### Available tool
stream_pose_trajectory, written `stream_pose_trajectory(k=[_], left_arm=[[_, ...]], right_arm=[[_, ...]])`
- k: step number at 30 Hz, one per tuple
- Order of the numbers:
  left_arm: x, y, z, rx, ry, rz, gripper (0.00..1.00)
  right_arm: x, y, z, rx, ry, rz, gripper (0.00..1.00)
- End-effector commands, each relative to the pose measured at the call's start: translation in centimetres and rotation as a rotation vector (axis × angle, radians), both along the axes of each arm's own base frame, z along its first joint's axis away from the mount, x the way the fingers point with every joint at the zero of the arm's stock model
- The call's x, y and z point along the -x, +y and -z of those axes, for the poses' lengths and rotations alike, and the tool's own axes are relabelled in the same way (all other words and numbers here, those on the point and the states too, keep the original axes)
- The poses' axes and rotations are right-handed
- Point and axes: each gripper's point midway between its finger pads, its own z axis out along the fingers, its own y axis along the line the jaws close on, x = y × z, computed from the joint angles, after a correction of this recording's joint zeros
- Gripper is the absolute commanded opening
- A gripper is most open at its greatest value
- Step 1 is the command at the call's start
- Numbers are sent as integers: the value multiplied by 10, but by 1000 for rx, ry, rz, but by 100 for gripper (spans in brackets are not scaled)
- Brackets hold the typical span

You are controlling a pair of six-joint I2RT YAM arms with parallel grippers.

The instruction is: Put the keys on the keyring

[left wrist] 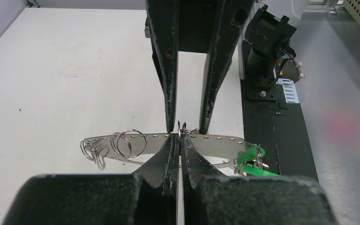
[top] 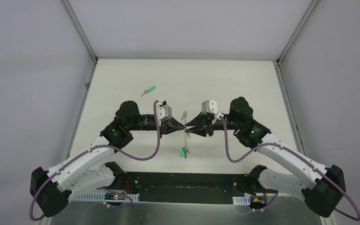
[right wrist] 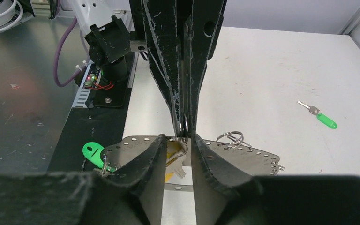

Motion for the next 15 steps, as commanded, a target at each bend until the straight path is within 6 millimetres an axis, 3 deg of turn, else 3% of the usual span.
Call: stream_pose_trajectory(k=[1, 10, 15], left_arm=[[8, -2, -24, 68, -65, 41, 0], [8, -2, -25, 68, -65, 41, 0], [8, -3, -26, 68, -66, 43, 0]], right_arm=[[-5, 6, -31, -62, -67, -4, 25], [-3, 7, -31, -63, -48, -17, 2], [-2, 6, -26, -55, -39, -19, 0]])
